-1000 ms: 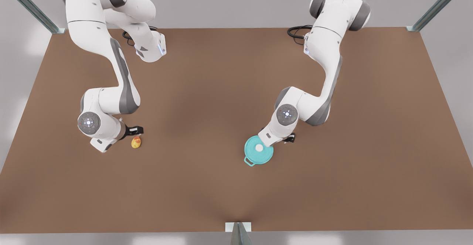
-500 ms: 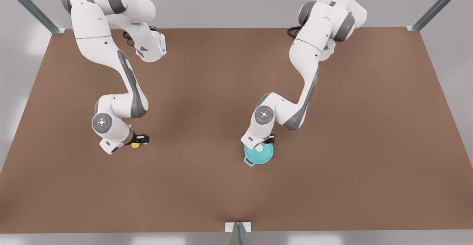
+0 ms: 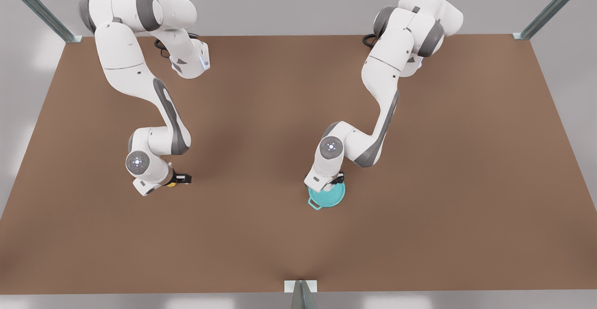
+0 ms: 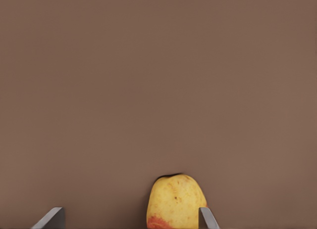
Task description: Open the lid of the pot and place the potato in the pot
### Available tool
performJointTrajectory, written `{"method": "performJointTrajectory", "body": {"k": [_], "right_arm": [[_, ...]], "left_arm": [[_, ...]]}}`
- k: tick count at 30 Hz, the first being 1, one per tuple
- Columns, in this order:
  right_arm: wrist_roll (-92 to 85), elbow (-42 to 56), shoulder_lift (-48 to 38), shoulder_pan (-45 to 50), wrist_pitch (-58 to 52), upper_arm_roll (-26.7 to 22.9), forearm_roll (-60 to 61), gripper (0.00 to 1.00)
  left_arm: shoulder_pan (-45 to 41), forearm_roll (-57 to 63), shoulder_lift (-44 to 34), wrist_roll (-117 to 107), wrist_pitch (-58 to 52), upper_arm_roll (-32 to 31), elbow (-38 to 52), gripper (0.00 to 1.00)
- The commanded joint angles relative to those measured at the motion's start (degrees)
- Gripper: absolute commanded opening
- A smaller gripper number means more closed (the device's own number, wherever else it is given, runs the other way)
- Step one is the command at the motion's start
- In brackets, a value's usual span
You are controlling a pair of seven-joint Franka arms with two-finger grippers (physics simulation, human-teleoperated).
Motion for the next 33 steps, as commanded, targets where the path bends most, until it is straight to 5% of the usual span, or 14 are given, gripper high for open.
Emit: {"method": "performJointTrajectory", "body": {"k": [1,8,15,19,22,23,24,28,29,31,33], "right_arm": [[2.8,-0.3,0.5,-0.1,3.0,0.0,0.1,1.0],[2.7,-0.7,1.1,-0.2,3.5,-0.4,0.0,1.0],[2.7,-3.4,1.2,-0.1,6.2,-0.4,0.0,1.0],[2.7,-3.4,1.1,-0.1,6.2,-0.4,0.1,1.0],[2.7,-3.4,1.1,-0.1,6.2,-0.4,0.1,0.7],[2.7,-3.4,1.1,-0.1,6.2,-0.4,0.1,0.68],[2.7,-3.4,1.1,-0.2,6.2,-0.5,0.1,0.67],[2.5,-3.4,0.5,-0.2,6.0,-0.5,0.0,0.56],[2.4,-3.4,0.3,-0.2,6.0,-0.5,0.0,0.56],[2.4,-3.5,-0.4,-0.2,5.7,-0.5,0.0,0.55],[2.4,-3.4,-0.7,-0.2,5.6,-0.5,0.0,0.54]], "left_arm": [[0.0,-0.1,-0.1,-4.4,0.5,0.0,0.1,0.63],[1.8,-0.4,-0.8,-0.9,-5.6,0.9,3.2,0.5],[21.2,-1.4,-0.2,8.5,-4.3,-0.4,5.4,0.5],[24.5,-1.0,2.7,13.9,-1.6,-0.2,5.4,0.5],[23.5,-0.3,4.6,13.7,-0.1,-0.4,5.4,0.51],[23.4,-0.3,4.7,13.8,-0.1,-0.4,5.4,0.66],[23.4,-0.3,4.6,14.5,-0.1,-0.4,5.4,1.0],[23.7,3.5,3.8,18.7,-1.5,-0.1,5.4,1.0],[26.0,1.6,1.4,31.9,-6.2,-0.3,5.3,1.0],[29.3,-5.9,-14.0,43.2,-34.8,0.1,3.3,1.0],[29.9,-5.6,-32.8,43.3,-32.9,0.7,-11.2,1.0]]}}
